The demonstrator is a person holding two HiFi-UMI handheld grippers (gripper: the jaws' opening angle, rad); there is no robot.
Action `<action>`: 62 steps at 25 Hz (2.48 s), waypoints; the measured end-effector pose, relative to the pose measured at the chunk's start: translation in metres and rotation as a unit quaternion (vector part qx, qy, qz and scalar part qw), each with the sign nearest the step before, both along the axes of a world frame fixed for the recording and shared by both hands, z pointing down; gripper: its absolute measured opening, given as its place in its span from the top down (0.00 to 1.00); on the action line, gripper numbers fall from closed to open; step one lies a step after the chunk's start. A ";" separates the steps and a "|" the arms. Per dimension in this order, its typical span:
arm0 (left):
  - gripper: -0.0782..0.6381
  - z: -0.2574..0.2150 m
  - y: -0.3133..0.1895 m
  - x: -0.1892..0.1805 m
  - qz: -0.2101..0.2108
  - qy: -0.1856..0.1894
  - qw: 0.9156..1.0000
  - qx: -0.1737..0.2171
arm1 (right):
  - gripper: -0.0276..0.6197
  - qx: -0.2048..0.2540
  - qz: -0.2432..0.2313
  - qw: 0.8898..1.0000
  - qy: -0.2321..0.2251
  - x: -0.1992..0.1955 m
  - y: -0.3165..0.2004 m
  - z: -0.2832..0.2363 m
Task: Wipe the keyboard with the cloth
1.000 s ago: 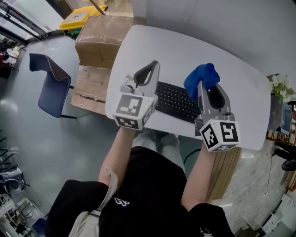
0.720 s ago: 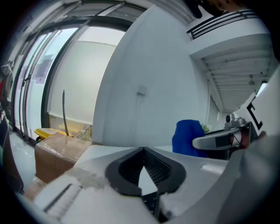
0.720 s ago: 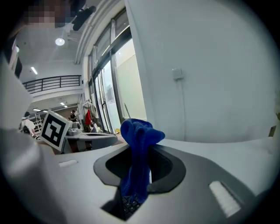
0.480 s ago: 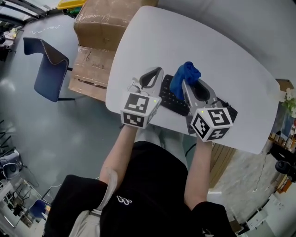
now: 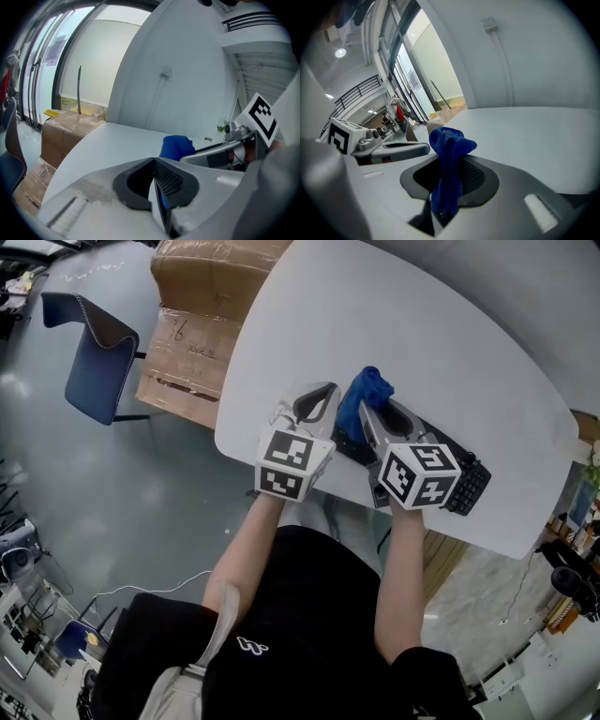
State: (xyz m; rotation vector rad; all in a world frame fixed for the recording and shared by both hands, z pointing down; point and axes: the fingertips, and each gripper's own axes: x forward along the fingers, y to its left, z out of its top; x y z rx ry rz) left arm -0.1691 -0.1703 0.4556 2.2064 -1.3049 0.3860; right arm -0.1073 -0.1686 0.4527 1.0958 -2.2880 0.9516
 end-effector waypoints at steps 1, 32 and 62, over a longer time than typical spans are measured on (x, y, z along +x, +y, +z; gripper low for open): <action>0.89 0.006 0.002 0.001 0.001 0.000 1.000 -0.006 | 0.81 -0.007 0.001 1.000 -0.003 -0.002 0.000 0.006; 0.89 0.050 0.024 0.056 0.067 0.001 0.995 -0.069 | 0.80 -0.015 0.009 0.991 0.133 0.045 0.011 0.064; 0.89 0.055 0.043 0.149 0.128 -0.032 0.988 -0.079 | 0.80 -0.029 0.068 0.989 0.126 0.155 0.037 0.066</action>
